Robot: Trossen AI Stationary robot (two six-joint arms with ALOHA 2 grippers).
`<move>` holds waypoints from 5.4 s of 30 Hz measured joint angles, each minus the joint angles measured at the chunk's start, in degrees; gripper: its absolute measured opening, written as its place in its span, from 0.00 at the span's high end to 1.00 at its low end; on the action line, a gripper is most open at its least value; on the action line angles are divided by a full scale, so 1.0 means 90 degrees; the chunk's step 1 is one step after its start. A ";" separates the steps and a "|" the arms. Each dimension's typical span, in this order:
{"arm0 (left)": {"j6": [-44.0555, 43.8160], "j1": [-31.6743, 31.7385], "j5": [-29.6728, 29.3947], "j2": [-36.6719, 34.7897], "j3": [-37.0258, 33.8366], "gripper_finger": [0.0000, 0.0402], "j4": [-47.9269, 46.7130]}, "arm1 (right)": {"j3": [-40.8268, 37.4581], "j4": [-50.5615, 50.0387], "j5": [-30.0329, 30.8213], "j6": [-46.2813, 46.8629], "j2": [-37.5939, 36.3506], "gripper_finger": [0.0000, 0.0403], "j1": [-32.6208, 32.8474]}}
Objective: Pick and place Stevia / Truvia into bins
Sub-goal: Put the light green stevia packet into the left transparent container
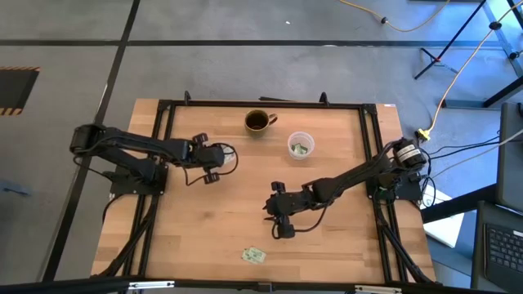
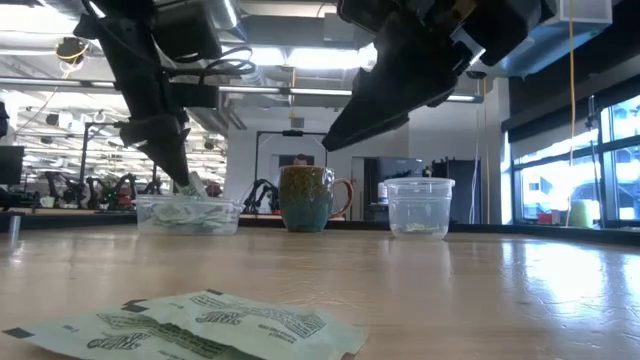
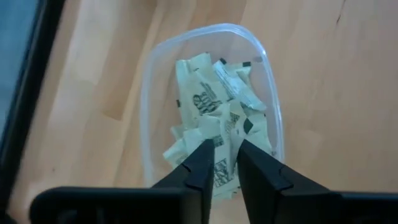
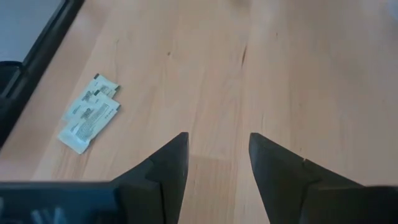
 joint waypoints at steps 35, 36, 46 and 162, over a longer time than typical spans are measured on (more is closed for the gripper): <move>0.0830 -0.2615 0.2485 0.0669 0.0310 0.76 0.4727 | -0.5015 0.3853 0.1420 0.0212 -0.4765 0.58 0.0894; 0.0924 -0.2716 0.2485 0.0900 0.0320 0.76 0.5018 | -0.5037 0.3892 0.1421 0.0213 -0.4786 0.58 0.0894; 0.1263 -0.3386 0.2549 0.2887 0.0694 0.76 0.6404 | -0.5054 0.3846 0.1418 0.0198 -0.4775 0.58 0.0892; -0.1971 -0.2463 0.2667 0.2307 0.1389 0.88 -0.0320 | -0.5044 0.3576 0.1420 0.0199 -0.4766 0.58 0.0892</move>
